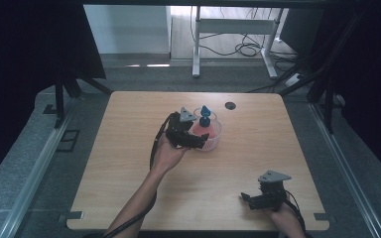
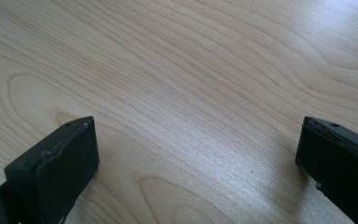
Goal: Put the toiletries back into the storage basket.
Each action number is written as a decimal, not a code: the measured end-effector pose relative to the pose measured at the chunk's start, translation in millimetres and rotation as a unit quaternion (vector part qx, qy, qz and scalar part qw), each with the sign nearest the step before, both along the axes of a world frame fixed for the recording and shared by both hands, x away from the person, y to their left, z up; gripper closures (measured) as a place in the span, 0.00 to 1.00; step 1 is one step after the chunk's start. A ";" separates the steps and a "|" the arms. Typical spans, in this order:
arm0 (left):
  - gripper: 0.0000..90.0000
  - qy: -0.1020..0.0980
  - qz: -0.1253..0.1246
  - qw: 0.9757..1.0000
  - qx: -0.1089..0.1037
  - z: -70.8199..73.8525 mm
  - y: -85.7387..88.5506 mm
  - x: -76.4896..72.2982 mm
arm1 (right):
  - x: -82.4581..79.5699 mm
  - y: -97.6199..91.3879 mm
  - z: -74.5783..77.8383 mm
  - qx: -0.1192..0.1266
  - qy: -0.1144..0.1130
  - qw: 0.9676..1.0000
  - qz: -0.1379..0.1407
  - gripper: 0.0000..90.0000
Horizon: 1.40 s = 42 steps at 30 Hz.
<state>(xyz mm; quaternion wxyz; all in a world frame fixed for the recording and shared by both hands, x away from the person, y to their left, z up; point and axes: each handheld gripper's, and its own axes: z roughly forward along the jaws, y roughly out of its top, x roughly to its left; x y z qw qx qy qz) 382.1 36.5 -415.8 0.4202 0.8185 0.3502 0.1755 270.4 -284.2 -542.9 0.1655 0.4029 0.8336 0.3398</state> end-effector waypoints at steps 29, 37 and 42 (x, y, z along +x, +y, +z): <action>0.13 0.003 0.002 1.000 -0.018 -15.2 35.2 -37.9 | -0.5 0.6 -0.2 0.000 -0.001 1.000 -0.002 0.00; 0.13 0.007 0.004 1.000 -0.025 -22.9 44.3 -48.7 | -0.5 0.7 -0.2 0.000 -0.001 1.000 -0.002 0.00; 0.13 0.009 0.006 1.000 -0.028 -26.6 51.1 -55.0 | -0.5 0.7 -0.2 0.000 -0.001 1.000 -0.001 0.00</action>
